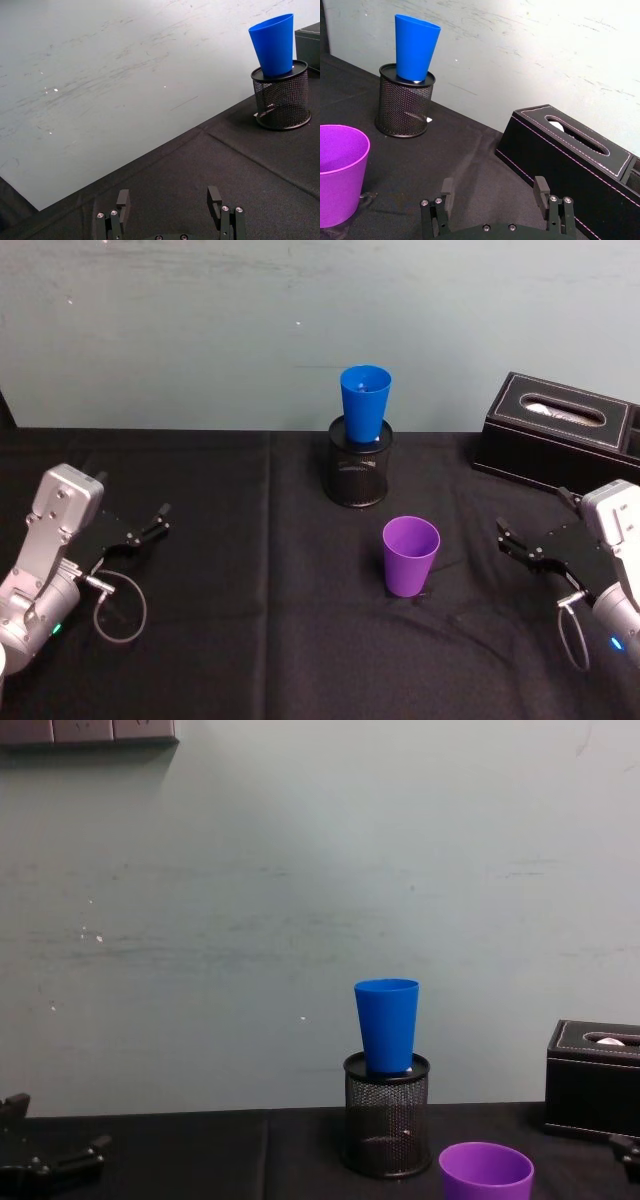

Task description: Pick up one cup with a gripper and tap it against the other cup.

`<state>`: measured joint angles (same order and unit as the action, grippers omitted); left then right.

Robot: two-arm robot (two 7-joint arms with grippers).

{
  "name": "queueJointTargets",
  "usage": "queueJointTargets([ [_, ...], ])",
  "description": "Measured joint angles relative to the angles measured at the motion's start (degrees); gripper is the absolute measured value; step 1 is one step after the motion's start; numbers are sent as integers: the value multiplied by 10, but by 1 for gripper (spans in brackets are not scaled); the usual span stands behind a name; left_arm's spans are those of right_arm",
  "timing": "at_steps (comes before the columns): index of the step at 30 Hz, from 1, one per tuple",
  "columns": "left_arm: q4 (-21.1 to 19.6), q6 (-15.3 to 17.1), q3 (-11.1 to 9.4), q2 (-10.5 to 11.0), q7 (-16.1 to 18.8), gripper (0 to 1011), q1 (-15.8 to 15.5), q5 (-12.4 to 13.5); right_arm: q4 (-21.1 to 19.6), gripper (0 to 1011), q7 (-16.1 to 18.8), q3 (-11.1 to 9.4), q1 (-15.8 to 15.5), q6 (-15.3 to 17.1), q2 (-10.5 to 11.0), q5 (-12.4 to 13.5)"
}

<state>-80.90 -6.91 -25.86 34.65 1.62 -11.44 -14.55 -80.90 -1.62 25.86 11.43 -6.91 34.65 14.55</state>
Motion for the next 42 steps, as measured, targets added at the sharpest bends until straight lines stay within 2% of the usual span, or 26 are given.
queueJointTargets([
  [42, 0, 0, 0, 0, 0, 1011, 0, 0, 0, 1004, 0, 0, 0, 0, 0, 0],
])
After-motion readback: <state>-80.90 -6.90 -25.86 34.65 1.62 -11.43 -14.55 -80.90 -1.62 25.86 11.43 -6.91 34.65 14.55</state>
